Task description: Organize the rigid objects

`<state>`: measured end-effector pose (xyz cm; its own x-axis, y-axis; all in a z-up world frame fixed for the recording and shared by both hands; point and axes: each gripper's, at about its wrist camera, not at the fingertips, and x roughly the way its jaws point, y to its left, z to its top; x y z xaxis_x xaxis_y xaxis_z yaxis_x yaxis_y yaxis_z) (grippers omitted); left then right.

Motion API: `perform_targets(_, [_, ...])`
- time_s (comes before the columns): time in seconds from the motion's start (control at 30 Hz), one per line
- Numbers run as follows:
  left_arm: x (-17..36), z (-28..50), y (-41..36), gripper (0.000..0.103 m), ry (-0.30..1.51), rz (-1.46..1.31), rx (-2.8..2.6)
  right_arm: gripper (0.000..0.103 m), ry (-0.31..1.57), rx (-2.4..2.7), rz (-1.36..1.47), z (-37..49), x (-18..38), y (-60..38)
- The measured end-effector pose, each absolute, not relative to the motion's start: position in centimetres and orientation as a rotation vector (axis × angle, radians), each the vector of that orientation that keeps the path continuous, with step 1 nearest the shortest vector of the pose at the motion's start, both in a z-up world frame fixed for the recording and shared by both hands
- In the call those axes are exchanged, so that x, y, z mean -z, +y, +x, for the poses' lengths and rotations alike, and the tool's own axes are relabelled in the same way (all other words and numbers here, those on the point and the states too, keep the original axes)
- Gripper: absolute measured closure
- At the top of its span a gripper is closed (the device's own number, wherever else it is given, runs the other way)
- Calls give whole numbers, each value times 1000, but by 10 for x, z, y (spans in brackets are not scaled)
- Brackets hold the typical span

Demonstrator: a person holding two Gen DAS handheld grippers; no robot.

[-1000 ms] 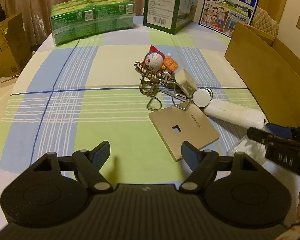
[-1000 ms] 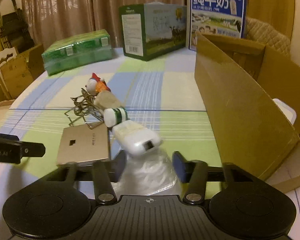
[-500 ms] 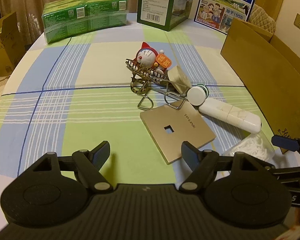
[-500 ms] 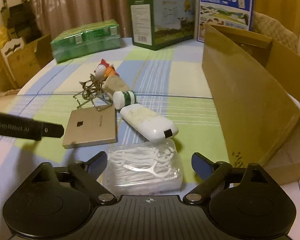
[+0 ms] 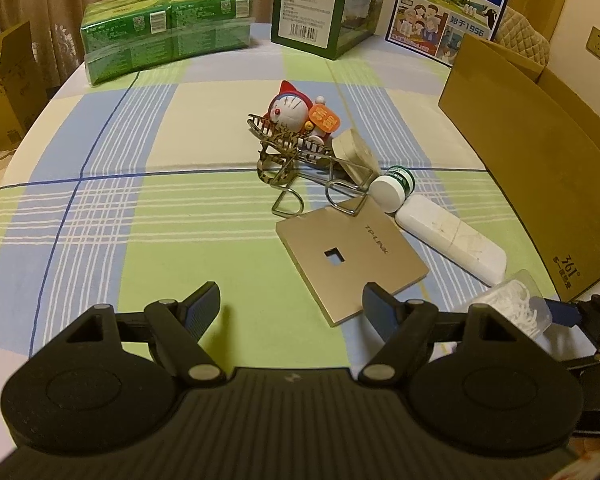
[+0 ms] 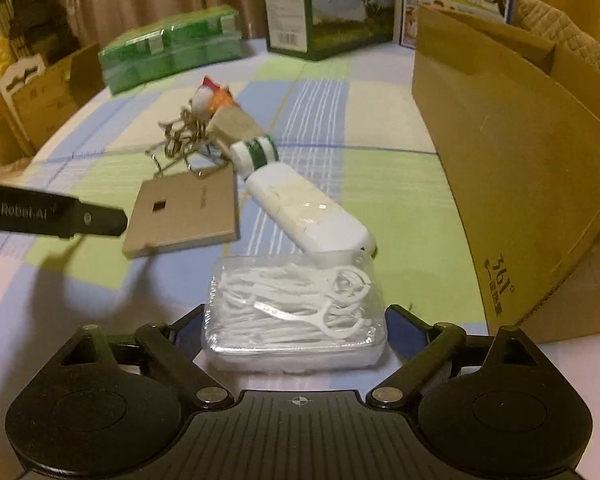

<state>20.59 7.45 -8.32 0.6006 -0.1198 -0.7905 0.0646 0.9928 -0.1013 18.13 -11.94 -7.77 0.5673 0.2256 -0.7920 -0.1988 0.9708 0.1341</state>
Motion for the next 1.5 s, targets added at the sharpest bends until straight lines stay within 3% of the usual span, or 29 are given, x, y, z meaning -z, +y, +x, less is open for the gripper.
perform_targets(0.03, [83, 206, 74, 28, 921, -66, 110, 20, 929, -247, 35, 182, 77, -120])
perform_targets(0.37, [92, 218, 67, 28, 926, -131, 131, 20, 897, -212, -15, 187, 75, -117])
perform_targets(0.6, [97, 236, 49, 16, 928, -221, 157, 20, 896, -198, -13, 185, 76, -126])
perform_targets(0.97, [114, 253, 12, 4, 930, -44, 65, 20, 893, -201, 13, 183, 78, -136])
perform_targets(1.07, [115, 248, 13, 5, 928, -24, 69, 20, 895, -201, 23, 184, 78, -137])
perform_targets(1.2, [110, 231, 30, 15, 952, -18, 93, 20, 903, -202, 51, 184, 77, -140])
perform_targets(1.5, [103, 200, 58, 15, 960, -5, 70, 20, 907, -215, 81, 185, 74, -138])
